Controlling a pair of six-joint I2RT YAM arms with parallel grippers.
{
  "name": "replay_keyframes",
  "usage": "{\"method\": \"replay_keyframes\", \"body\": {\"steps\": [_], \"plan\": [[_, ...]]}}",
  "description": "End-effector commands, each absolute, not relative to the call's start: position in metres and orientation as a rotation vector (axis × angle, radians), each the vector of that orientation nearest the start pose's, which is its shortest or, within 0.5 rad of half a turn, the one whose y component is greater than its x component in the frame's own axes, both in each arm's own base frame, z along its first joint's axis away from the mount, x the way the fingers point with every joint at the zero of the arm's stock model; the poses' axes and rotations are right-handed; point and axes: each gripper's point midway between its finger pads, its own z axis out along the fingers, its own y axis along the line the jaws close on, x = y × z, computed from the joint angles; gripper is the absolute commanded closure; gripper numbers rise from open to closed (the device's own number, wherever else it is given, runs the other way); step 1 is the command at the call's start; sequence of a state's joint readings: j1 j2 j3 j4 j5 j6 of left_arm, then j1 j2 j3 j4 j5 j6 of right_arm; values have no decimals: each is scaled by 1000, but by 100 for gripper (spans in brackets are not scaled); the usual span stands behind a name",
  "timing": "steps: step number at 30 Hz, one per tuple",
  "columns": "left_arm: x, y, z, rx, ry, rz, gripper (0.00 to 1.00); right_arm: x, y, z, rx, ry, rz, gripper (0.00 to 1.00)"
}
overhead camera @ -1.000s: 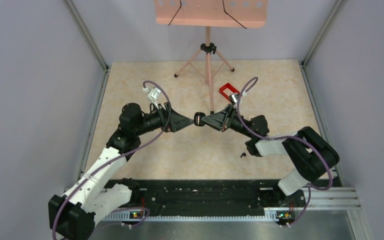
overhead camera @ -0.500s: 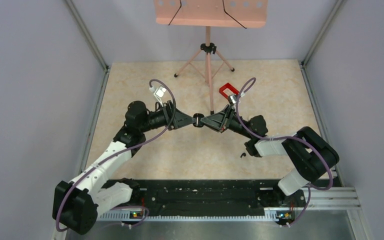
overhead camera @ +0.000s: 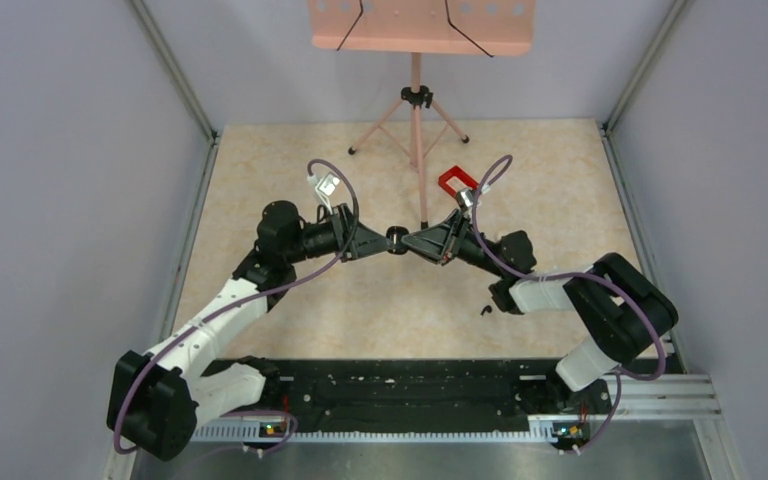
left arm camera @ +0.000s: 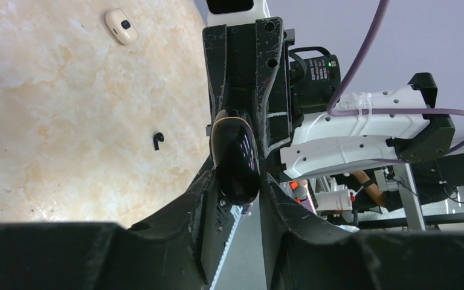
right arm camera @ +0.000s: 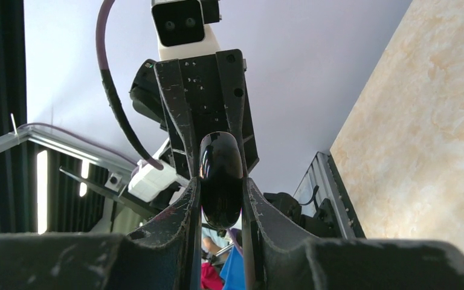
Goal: Insert the wireless bluetooth earbuds into the charging case
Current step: Open the charging case to the charging case.
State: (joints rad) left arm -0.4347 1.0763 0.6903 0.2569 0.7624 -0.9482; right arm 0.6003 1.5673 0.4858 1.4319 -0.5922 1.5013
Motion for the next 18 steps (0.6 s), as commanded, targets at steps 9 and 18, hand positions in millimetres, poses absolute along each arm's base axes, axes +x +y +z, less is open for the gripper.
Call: {"method": "replay_keyframes", "body": {"steps": [9, 18], "plan": [[230, -265, 275, 155, 1893, -1608, 45, 226, 320, 272, -7, 1518, 2137, 100], [231, -266, 270, 111, 1886, -1650, 67, 224, 319, 274, -9, 1491, 2175, 100]]}}
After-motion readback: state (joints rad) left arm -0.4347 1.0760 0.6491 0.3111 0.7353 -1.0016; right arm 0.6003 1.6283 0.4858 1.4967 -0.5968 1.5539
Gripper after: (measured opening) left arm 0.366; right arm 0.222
